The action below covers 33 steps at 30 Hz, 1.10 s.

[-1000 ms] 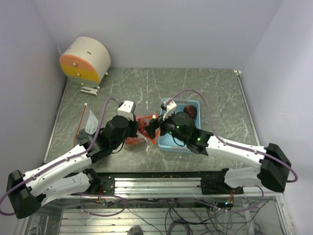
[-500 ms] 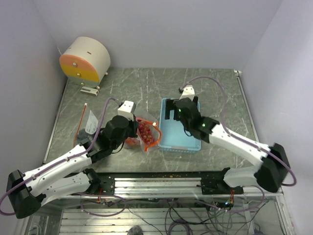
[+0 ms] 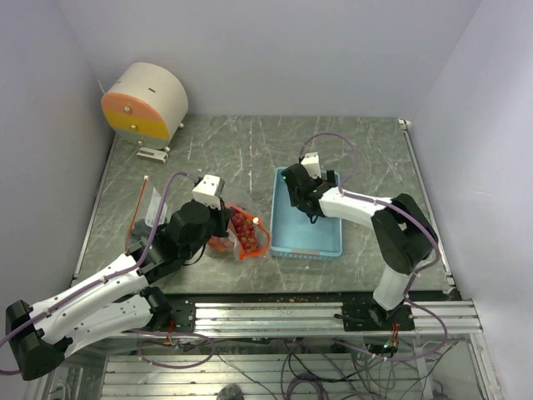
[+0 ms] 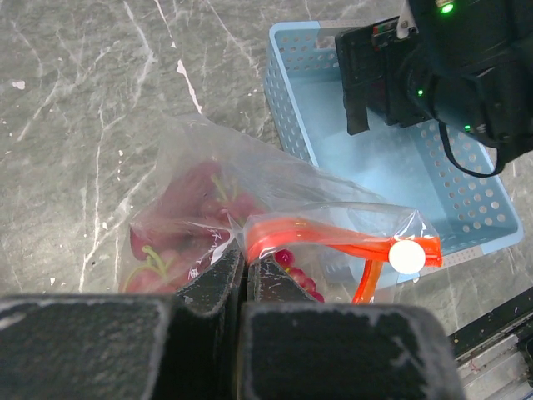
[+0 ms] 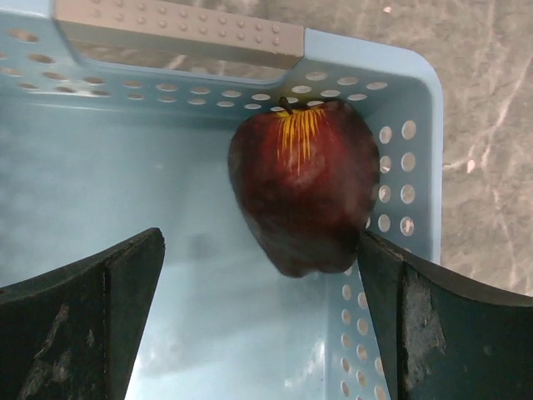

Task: Place the food in the zip-top bag and seal the zipper
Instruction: Pick up the fake fruit from the bin.

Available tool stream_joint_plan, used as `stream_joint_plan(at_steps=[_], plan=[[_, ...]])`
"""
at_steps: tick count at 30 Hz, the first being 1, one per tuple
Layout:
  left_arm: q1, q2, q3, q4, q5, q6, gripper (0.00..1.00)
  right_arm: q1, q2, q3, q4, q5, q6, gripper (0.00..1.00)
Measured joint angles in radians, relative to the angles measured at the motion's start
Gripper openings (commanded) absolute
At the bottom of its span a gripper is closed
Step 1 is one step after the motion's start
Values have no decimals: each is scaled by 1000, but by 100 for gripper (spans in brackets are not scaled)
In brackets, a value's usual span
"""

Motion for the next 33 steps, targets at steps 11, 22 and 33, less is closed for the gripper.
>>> stream_joint_plan(at_steps=[11,22,33], plan=[[0,3,-1,-4,0,11,7,-42,146,4,117,95,-83,93],[0,4,-6,-5,0,11,7,-56,171,-13,262,51,-115,48],[1,44,-6,-3,0,11,7,-3,-188,-148,228,-145,-69,39]])
